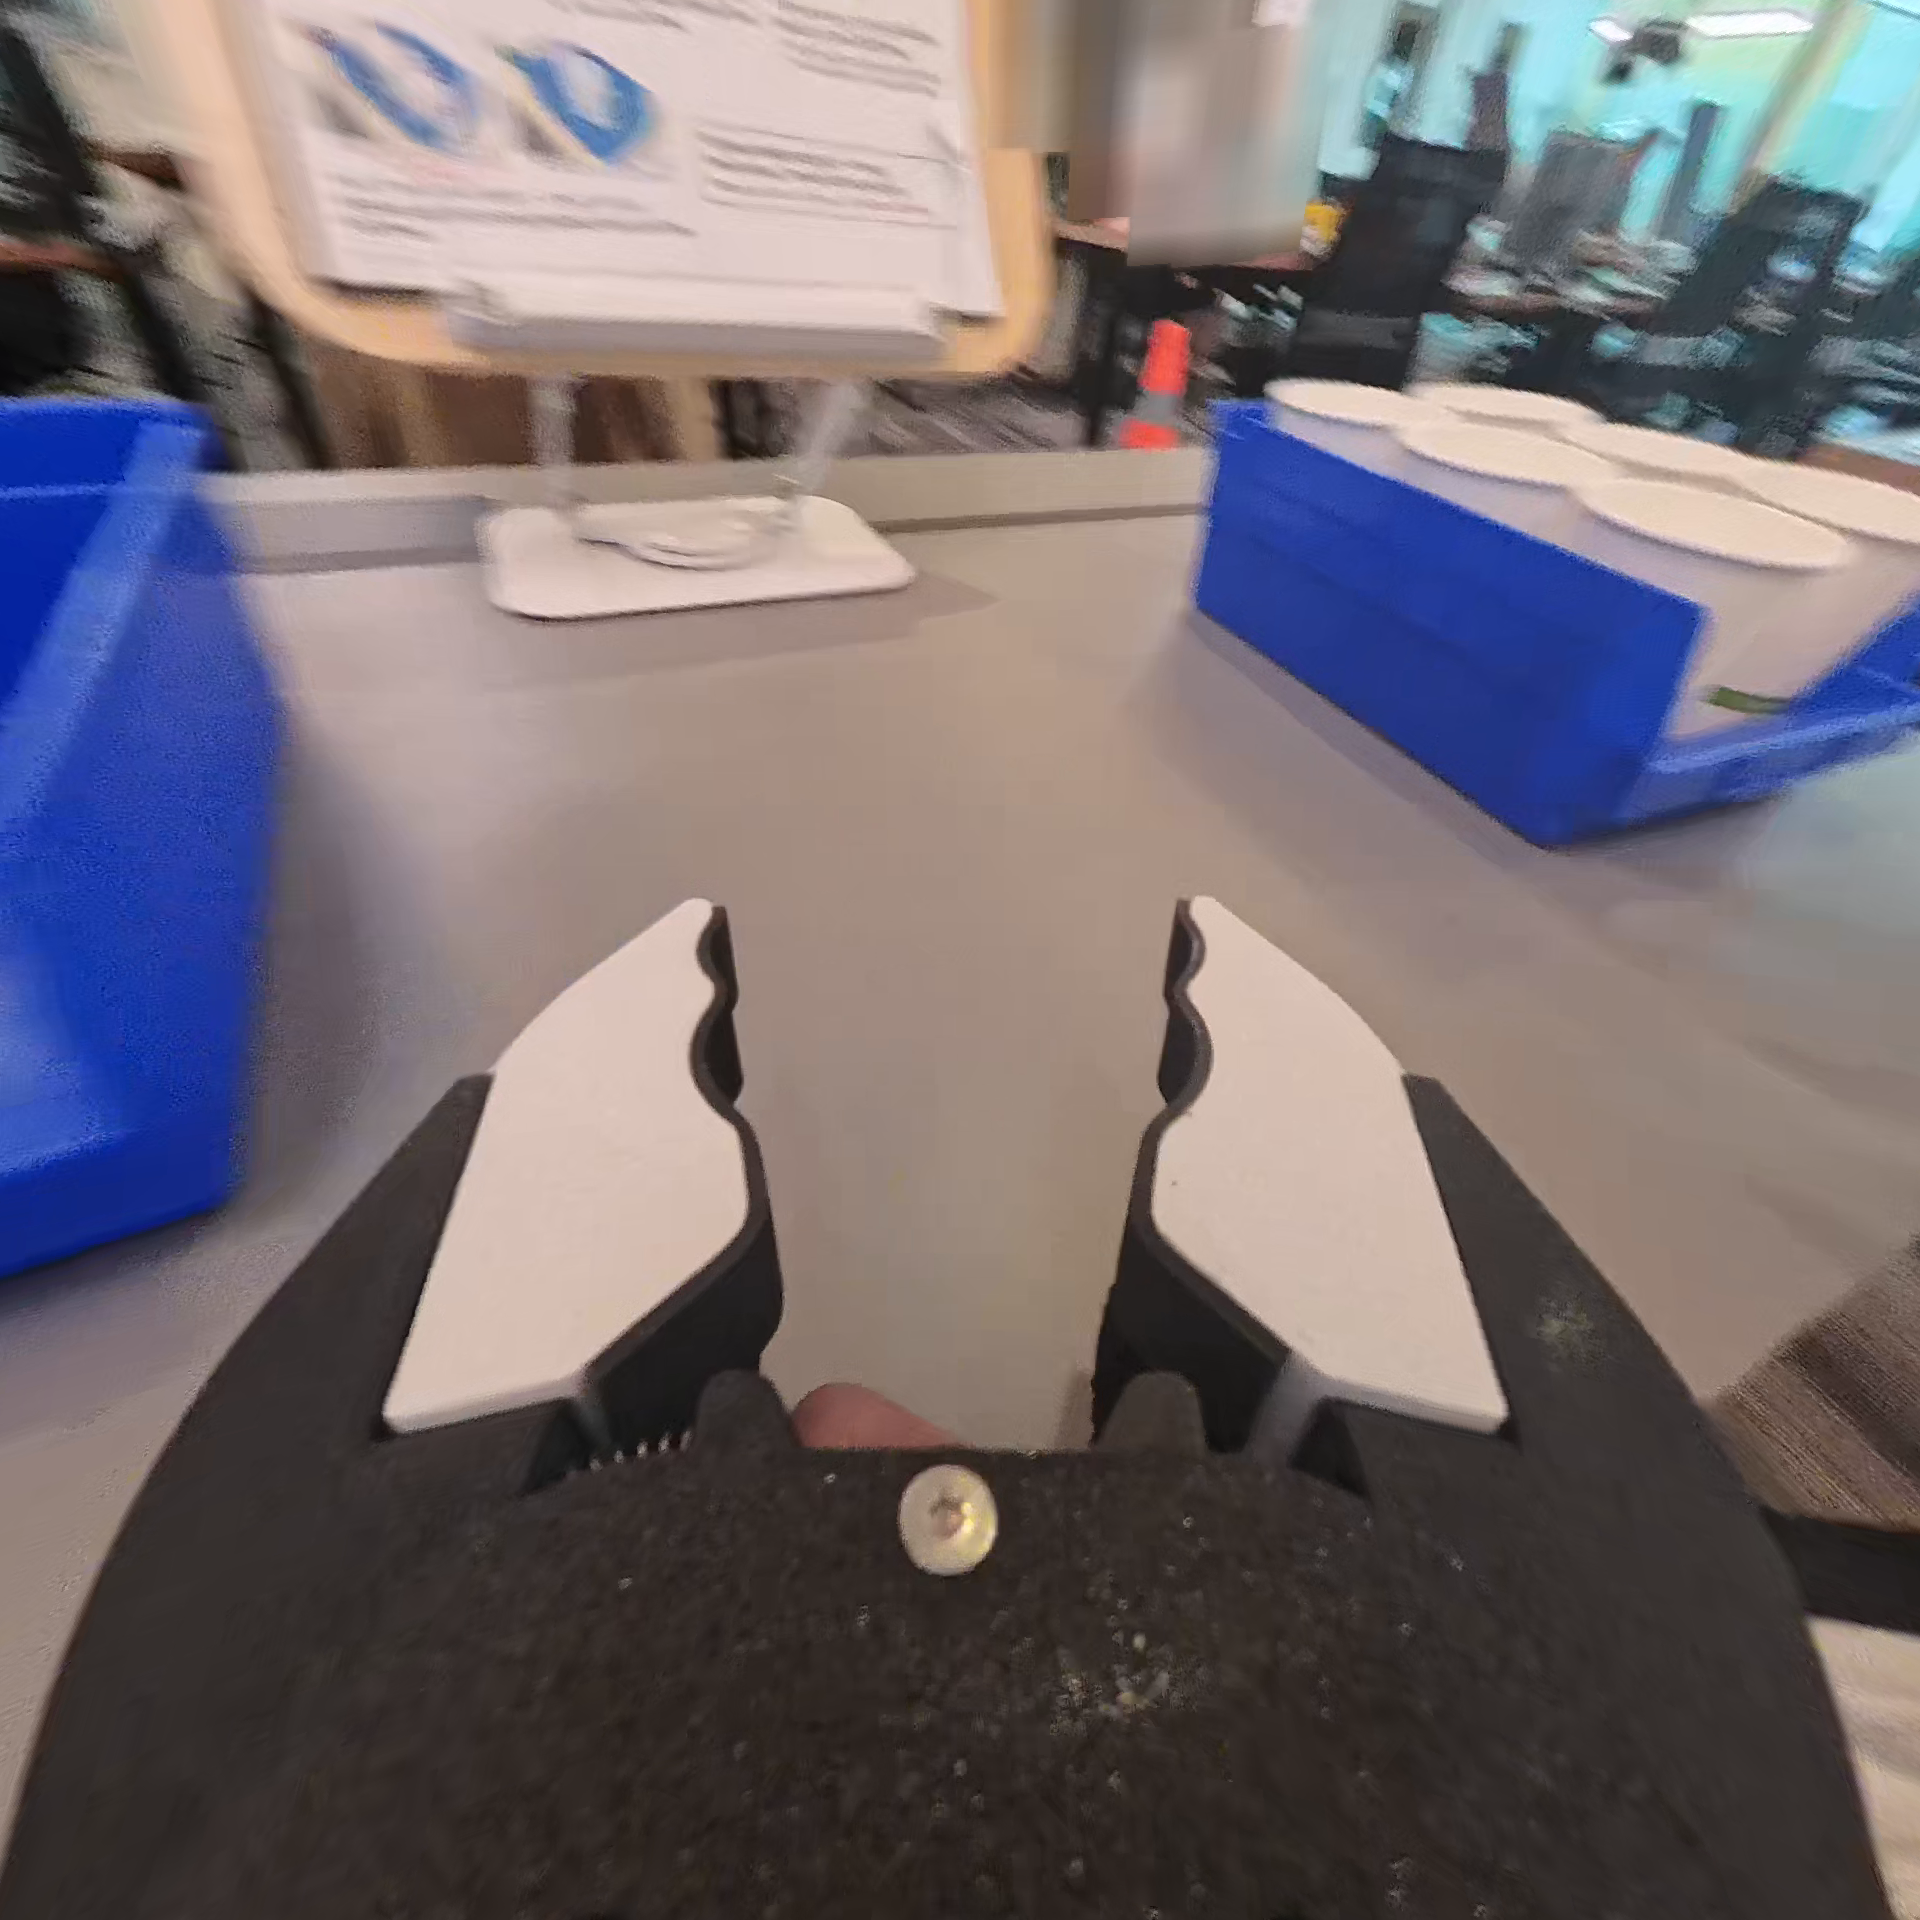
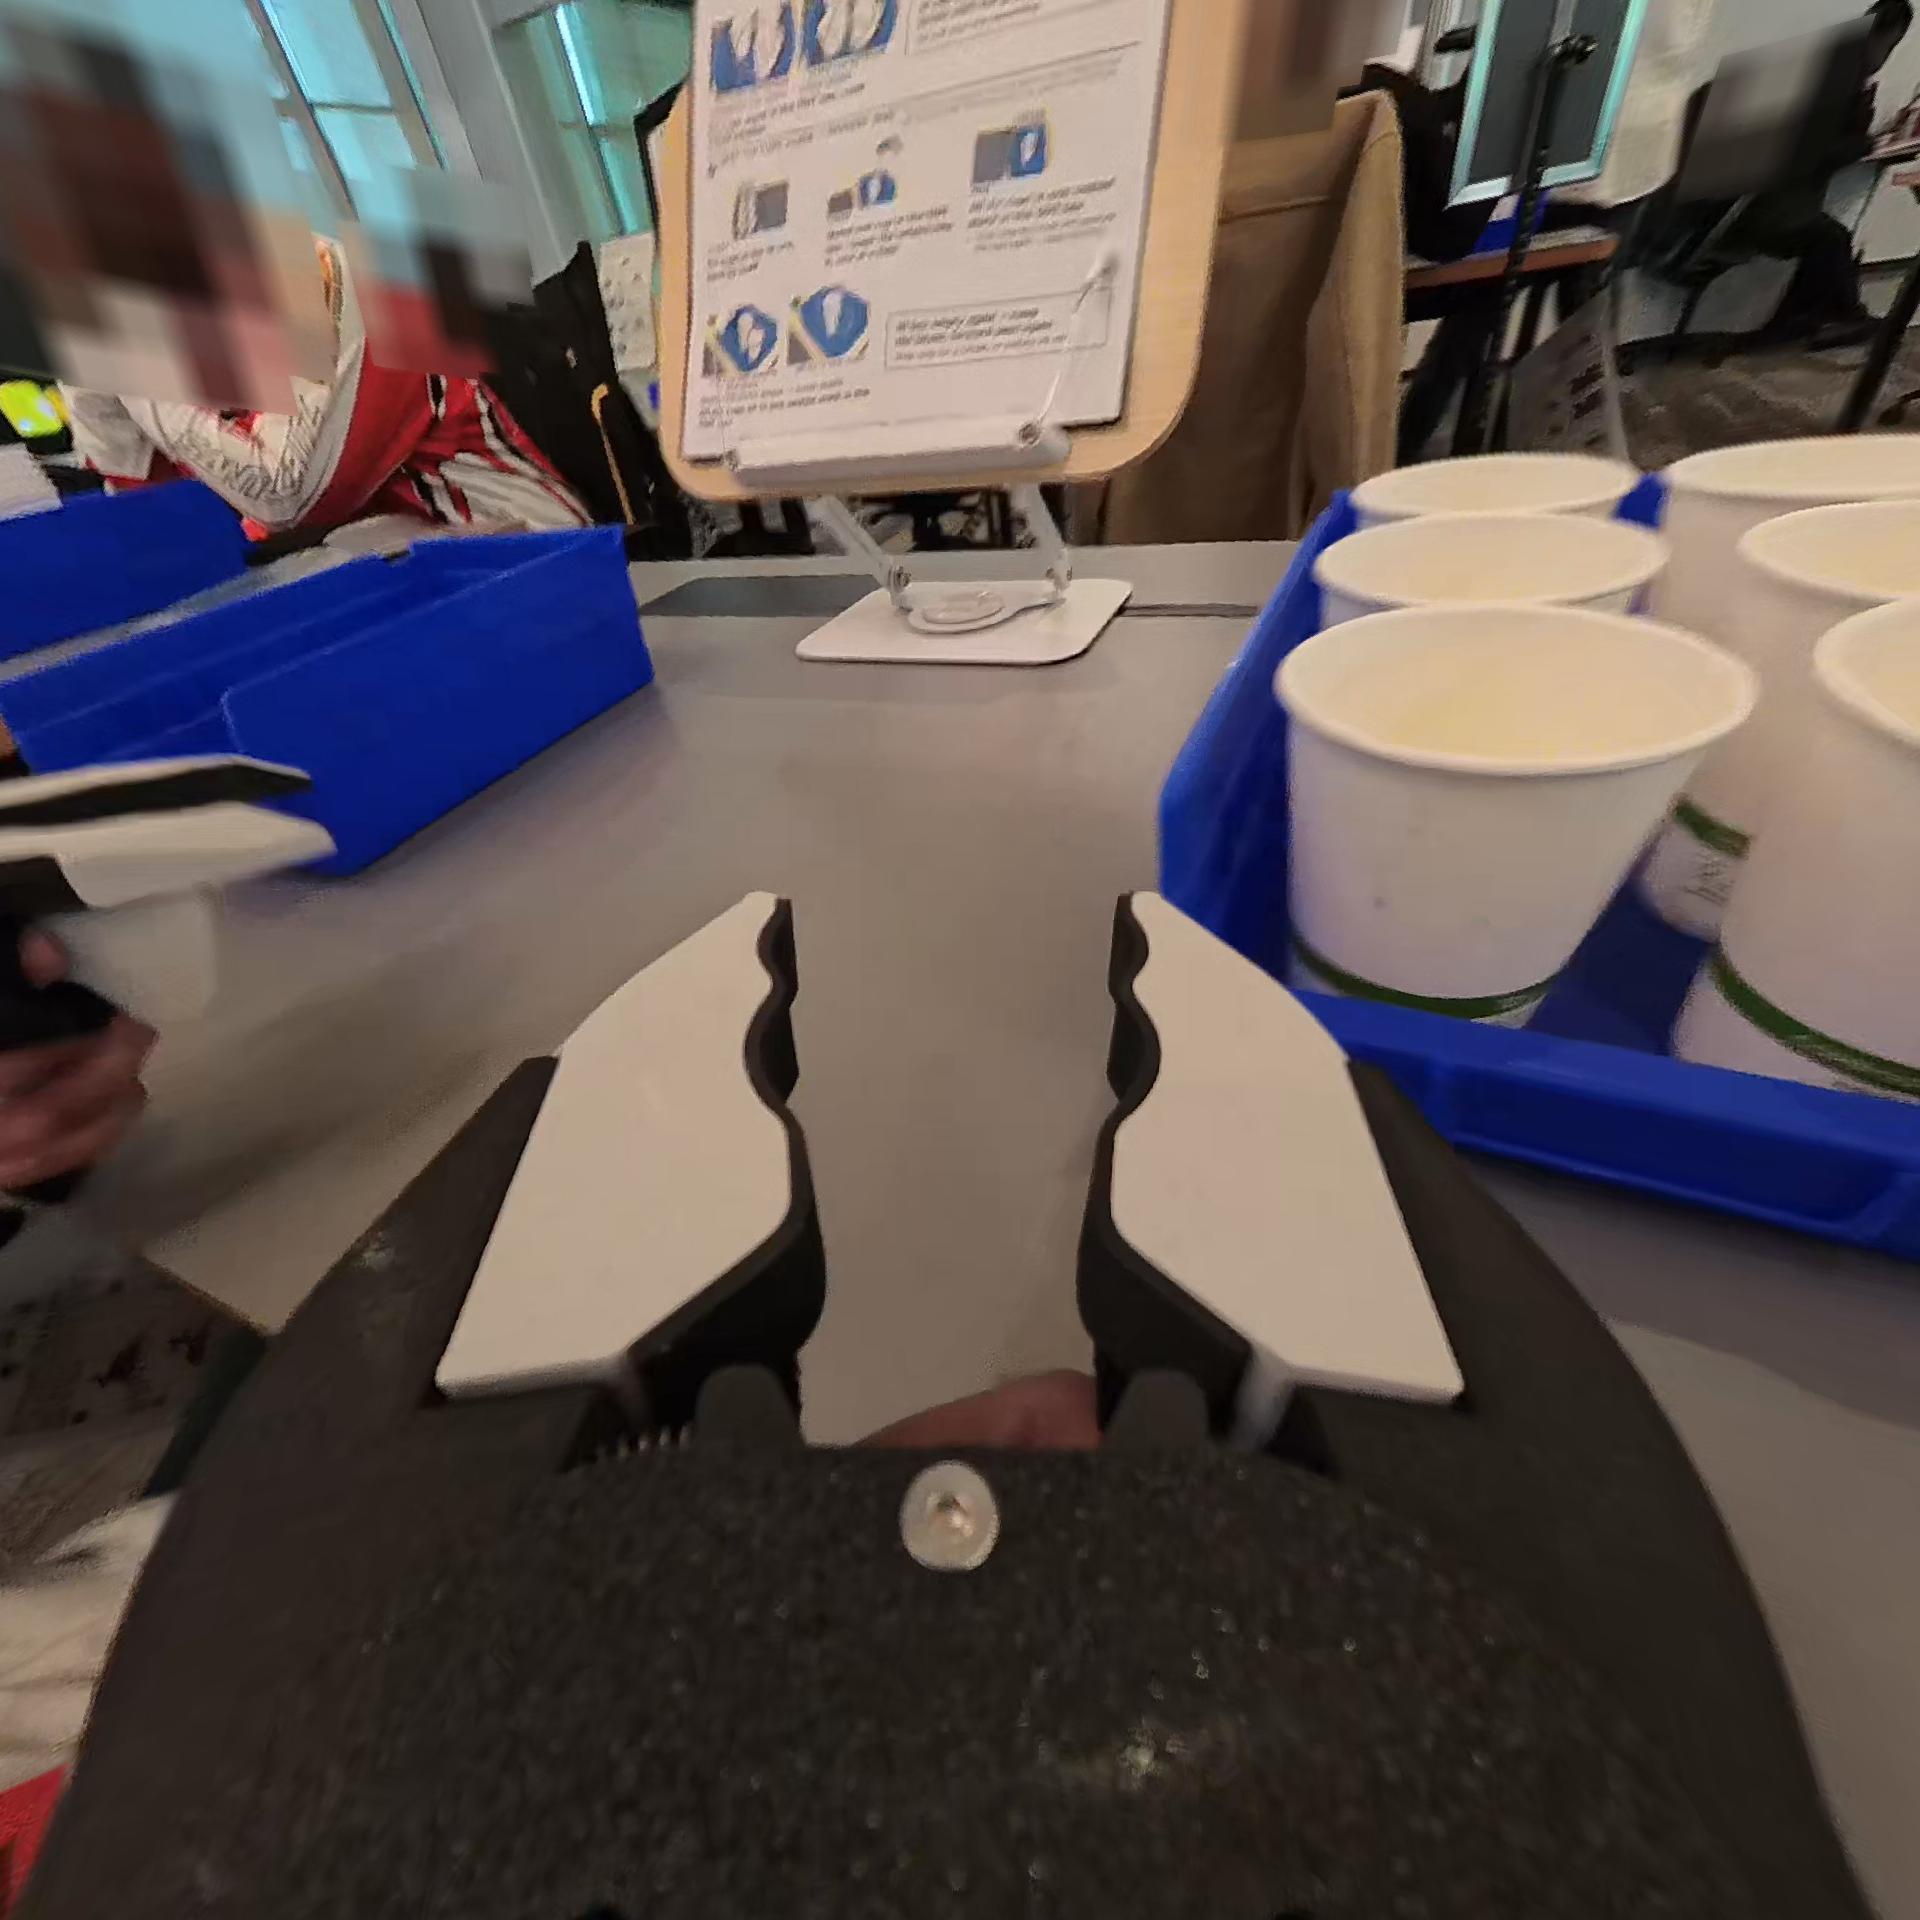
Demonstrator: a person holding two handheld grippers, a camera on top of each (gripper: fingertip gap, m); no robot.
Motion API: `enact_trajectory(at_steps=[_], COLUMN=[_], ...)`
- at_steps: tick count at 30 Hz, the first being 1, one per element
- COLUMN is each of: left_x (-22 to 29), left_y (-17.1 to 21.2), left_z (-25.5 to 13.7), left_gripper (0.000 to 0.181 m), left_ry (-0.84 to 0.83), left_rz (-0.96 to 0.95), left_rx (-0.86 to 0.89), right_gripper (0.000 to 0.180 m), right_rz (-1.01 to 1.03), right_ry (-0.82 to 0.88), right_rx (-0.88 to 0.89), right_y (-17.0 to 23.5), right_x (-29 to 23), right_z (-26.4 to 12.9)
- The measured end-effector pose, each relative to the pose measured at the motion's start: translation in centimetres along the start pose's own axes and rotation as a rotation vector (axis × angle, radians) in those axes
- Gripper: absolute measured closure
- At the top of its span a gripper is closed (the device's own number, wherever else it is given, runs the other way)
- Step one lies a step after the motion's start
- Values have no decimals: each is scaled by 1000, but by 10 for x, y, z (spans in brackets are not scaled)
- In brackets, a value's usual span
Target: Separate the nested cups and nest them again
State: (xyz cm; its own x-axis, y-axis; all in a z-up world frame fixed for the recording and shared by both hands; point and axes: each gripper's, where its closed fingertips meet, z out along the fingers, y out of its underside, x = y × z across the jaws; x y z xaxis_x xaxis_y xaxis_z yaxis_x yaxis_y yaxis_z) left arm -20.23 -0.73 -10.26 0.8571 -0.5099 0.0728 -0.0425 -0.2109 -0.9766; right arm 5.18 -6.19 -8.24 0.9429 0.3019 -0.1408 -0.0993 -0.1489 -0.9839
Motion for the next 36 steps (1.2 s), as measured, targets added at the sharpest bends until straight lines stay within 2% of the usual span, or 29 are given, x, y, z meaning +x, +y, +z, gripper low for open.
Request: enact_trajectory(at_steps=[3, 7, 10, 15, 19, 20, 24, 28, 32, 36], left_x=[75, 189, 246, 244, 237, 237, 229, 216, 194, 162], left_y=[3, -2, 6, 11, 5, 4, 3, 2, -2, -8], left_z=[39, 93, 131, 180, 186, 187, 190, 187, 175, 146], left_gripper=[95, 96, 100, 115, 149, 163, 170, 173, 175, 176], left_ry=[167, 372, 414, 239, 190, 170, 67, 53, -13, -54], left_rz=[61, 100, 61, 39, 47, 68, 160, 101, 65, 55], left_rx=[-113, -178, -228, -216, -166, -165, -173, -184, -141, -99], right_gripper=[122, 123, 123, 123, 133, 132, 143, 176, 177, 176], right_rz=[-10, -35, 67, 96, 53, 59, 89, 127, 118, 112], right_ry=[154, 464, 528, 574, 639, 638, 610, 529, 544, 505], right_rx=[65, 71, 50, -49, -85, -123, -175, -153, -139, -94], right_y=[-25, -32, -17, 15, 9, 13, 20, 19, 19, 20], right_x=[52, 153, 197, 218, 229, 232, 236, 222, 192, 145], right_z=[-17, -57, -73, -71, -57, -50, -26, -12, -7, -4])
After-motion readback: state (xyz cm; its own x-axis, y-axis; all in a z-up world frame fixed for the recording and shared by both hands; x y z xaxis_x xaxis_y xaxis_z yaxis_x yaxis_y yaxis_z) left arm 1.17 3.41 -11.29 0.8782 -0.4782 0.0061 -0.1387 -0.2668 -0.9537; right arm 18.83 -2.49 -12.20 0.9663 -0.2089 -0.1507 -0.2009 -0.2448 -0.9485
